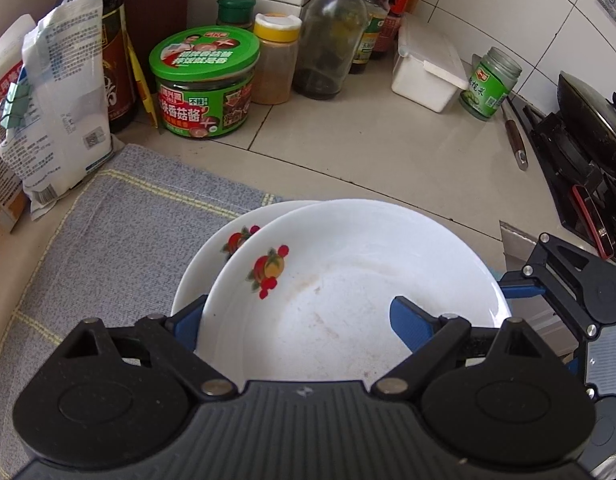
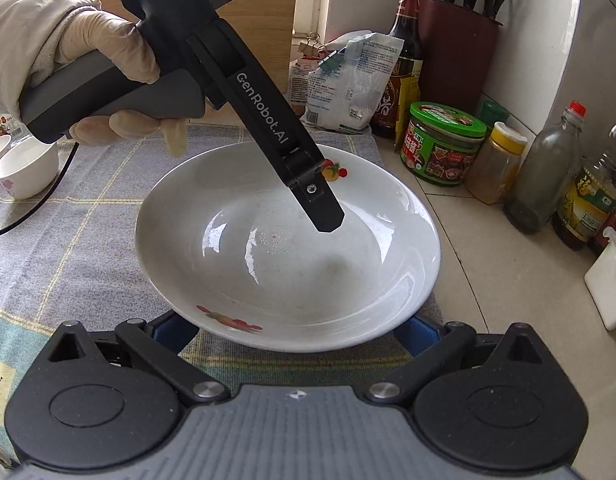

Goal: Organize plates and bowls
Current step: 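Carry the held plate with the left tool over the plate stack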

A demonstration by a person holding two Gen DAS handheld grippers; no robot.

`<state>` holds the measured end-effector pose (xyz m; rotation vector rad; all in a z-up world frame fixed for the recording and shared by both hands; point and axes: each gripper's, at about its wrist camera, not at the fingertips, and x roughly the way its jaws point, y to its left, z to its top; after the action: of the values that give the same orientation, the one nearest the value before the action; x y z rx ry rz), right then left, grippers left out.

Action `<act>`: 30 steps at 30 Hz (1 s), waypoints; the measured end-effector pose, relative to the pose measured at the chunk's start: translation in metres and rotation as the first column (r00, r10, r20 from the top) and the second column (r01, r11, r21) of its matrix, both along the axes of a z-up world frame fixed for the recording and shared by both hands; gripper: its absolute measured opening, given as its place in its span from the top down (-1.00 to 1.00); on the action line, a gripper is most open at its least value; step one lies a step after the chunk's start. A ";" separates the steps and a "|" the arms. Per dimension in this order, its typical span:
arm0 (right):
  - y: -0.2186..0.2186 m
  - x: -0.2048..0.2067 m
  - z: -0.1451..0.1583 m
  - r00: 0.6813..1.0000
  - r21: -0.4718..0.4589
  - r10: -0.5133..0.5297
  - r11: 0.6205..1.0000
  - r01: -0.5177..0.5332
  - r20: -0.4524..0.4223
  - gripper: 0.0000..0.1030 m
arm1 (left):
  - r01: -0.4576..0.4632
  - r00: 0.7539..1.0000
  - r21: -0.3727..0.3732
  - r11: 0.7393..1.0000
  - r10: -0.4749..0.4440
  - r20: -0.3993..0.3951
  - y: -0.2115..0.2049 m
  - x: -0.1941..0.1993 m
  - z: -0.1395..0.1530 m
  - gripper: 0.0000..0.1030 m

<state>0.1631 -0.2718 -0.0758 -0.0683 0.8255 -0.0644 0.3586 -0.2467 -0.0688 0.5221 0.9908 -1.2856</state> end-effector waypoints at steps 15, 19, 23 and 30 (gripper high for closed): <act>-0.004 0.001 -0.003 1.000 -0.004 -0.024 1.000 0.024 -0.017 -1.00 | 0.001 0.999 0.019 1.000 0.000 -0.037 -0.008 0.004 -0.017 -0.80; -0.004 0.002 -0.003 0.999 -0.013 -0.026 1.000 0.026 -0.018 -1.00 | 0.005 0.999 0.022 1.000 -0.004 -0.036 -0.010 0.005 -0.016 -0.80; -0.004 0.002 -0.003 1.000 -0.015 -0.025 1.000 0.025 -0.017 -1.00 | 0.012 1.000 0.035 0.999 -0.012 -0.024 -0.012 0.003 -0.016 -0.80; -0.003 -0.001 -0.001 1.000 -0.016 -0.022 1.000 0.022 -0.009 -1.00 | 0.021 1.000 0.056 0.998 -0.021 -0.008 -0.013 0.001 -0.016 -0.80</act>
<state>0.1623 -0.2750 -0.0765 -0.0744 0.8346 -0.0917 0.3598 -0.2596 -0.0851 0.5722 1.0328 -1.2822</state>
